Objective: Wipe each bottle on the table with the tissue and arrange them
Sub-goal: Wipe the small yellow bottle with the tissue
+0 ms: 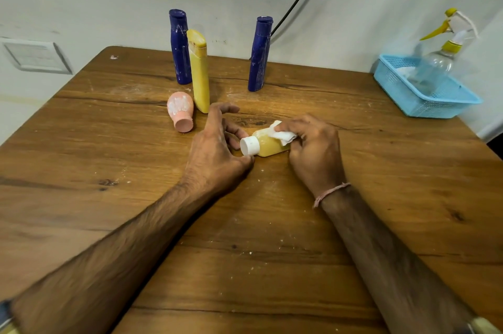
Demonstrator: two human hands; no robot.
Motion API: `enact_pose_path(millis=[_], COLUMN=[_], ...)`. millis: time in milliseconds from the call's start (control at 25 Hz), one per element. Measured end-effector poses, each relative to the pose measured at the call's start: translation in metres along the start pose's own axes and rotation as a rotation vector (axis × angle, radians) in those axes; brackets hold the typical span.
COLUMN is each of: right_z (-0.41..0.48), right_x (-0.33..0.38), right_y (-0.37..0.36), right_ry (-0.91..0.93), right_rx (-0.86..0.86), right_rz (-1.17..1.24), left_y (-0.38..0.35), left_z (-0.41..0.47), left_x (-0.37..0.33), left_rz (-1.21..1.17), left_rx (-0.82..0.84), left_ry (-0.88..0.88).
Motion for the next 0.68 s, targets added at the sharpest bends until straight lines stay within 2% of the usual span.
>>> enact_pose_path(millis=[120, 160, 280, 320, 440, 480, 600, 640, 680], right_z=[-0.014, -0.011, 0.003, 0.001, -0.022, -0.023, -0.006, -0.004, -0.005], right_x=[0.02, 0.016, -0.005, -0.002, 0.022, 0.022, -0.004, -0.006, 0.002], right_y=[-0.008, -0.006, 0.005, 0.005, -0.005, -0.005, 0.005, 0.007, 0.005], right_ry=[0.252, 0.226, -0.044, -0.034, 0.23, 0.255, -0.031, -0.073, -0.031], right_rx=[0.12, 0.116, -0.011, -0.012, 0.13, 0.144, 0.002, -0.026, -0.019], right_rz=[0.007, 0.009, 0.008, -0.001, 0.018, 0.035, 0.038, 0.026, 0.016], left_y=[-0.001, 0.0, 0.001, 0.0, 0.001, 0.001, 0.001, 0.001, 0.0], left_z=[-0.002, -0.002, 0.0, 0.0, -0.002, -0.002, -0.001, -0.001, -0.001], left_x=[0.0, 0.0, 0.0, -0.001, -0.001, -0.001, -0.001, -0.002, -0.003], left_rz=[-0.024, -0.027, -0.007, -0.008, -0.05, -0.053, -0.029, -0.026, -0.031], left_rx=[-0.024, -0.028, -0.028, -0.027, -0.042, -0.043, -0.021, -0.02, -0.024], left_ry=[-0.017, -0.021, -0.017, -0.016, -0.023, -0.026, -0.017, -0.015, -0.021])
Point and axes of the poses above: each hand's wrist, its own z-axis towards the middle knuckle, its own y-axis out of the back of the hand, x = y × z, the point moved 2 cm from there along z, towards the middle knuckle, and after that the axes turned 3 degrees about z, right-handed, at the moved point
